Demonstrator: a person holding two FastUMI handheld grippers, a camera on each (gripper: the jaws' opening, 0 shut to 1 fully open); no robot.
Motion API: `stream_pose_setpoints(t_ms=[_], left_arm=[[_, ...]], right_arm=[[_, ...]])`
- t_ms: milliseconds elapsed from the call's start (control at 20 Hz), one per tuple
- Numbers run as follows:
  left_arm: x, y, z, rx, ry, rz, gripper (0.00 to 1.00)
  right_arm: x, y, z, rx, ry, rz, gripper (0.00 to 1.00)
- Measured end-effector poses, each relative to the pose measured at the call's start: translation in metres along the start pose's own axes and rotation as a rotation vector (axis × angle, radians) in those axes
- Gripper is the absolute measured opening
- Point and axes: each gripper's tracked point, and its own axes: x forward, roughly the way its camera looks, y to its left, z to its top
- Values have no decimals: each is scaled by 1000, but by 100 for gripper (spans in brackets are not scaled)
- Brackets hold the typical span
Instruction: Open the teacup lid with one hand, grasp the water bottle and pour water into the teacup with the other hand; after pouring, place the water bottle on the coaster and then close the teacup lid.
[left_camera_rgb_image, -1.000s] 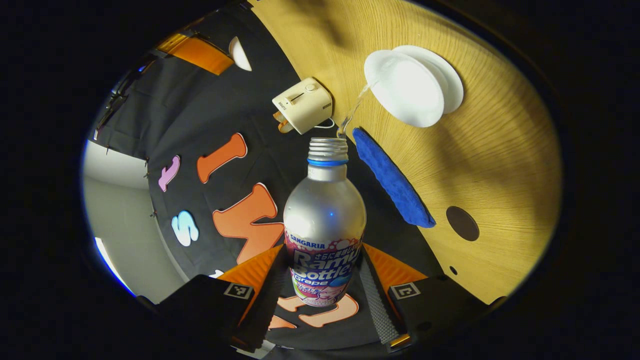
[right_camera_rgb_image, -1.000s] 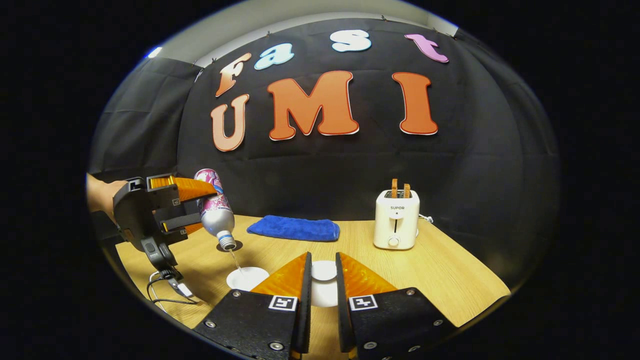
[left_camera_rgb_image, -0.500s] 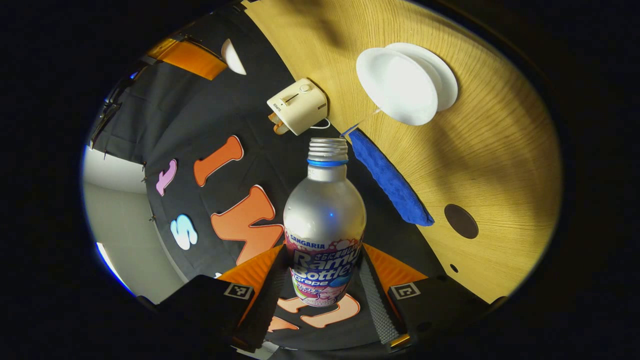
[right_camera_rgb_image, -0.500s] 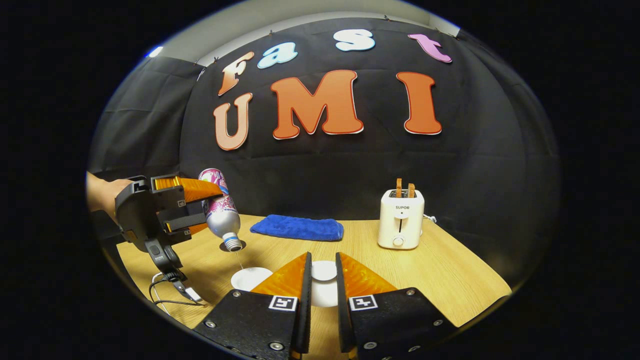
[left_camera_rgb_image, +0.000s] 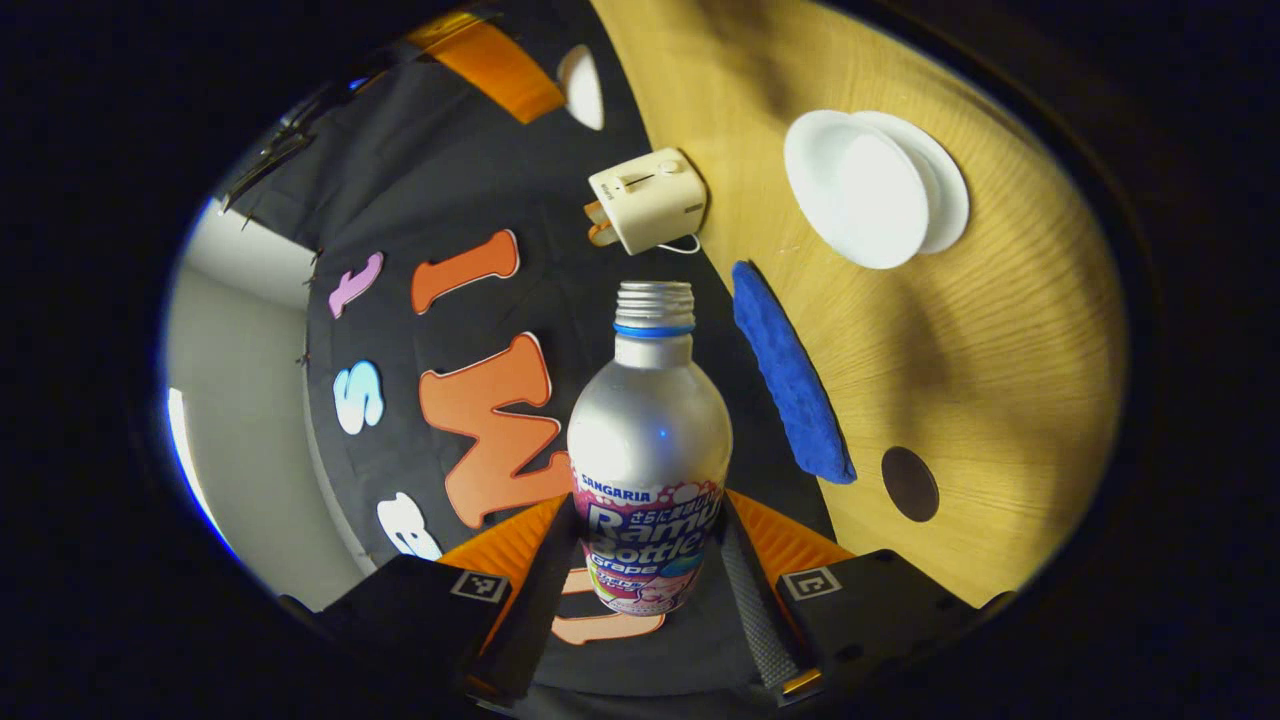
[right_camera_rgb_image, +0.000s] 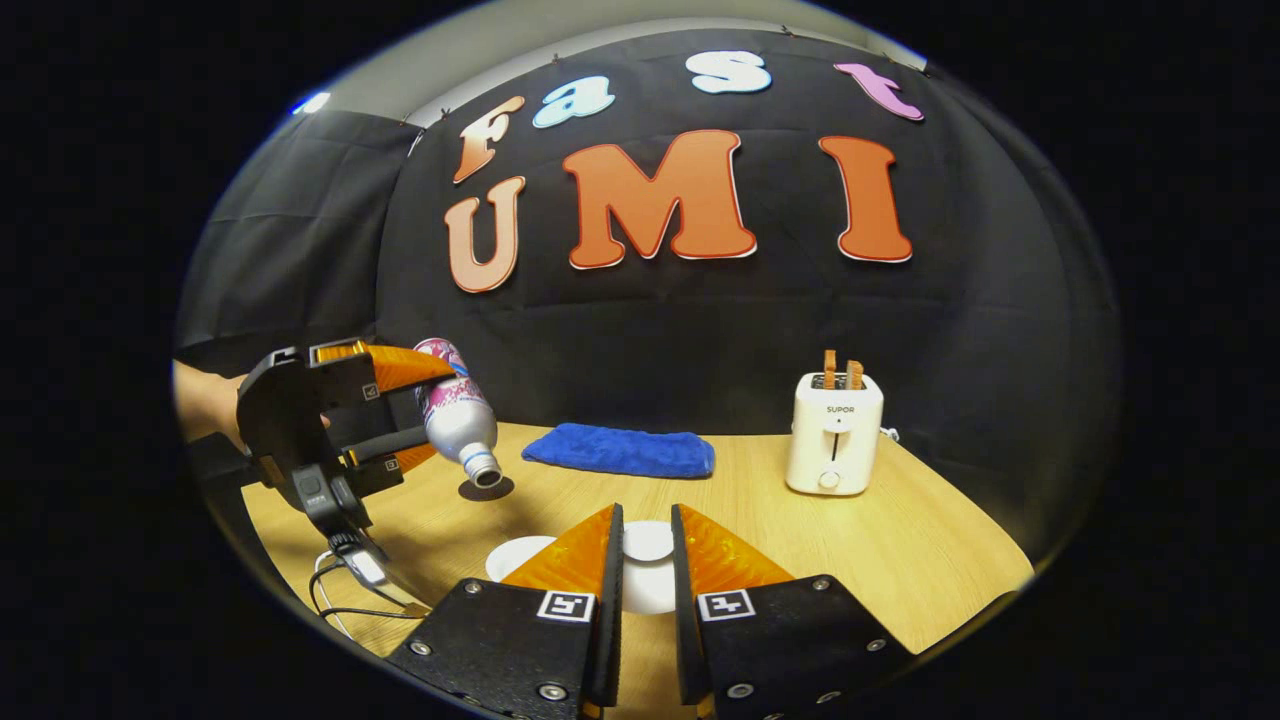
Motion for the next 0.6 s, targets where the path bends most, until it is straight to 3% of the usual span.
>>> stream_pose_setpoints(t_ms=[150,300,400,600], left_arm=[[-1,11,-10,-150,17,58,84],[3,7,-25,-427,59,98,79],[13,3,-25,-560,87,131,83],[19,-7,-37,-764,122,114,83]], right_arm=[[7,12,0,0,3,21,23],[14,25,0,12,8,43,23],[19,33,0,10,16,58,23],[27,47,1,-13,24,76,19]])
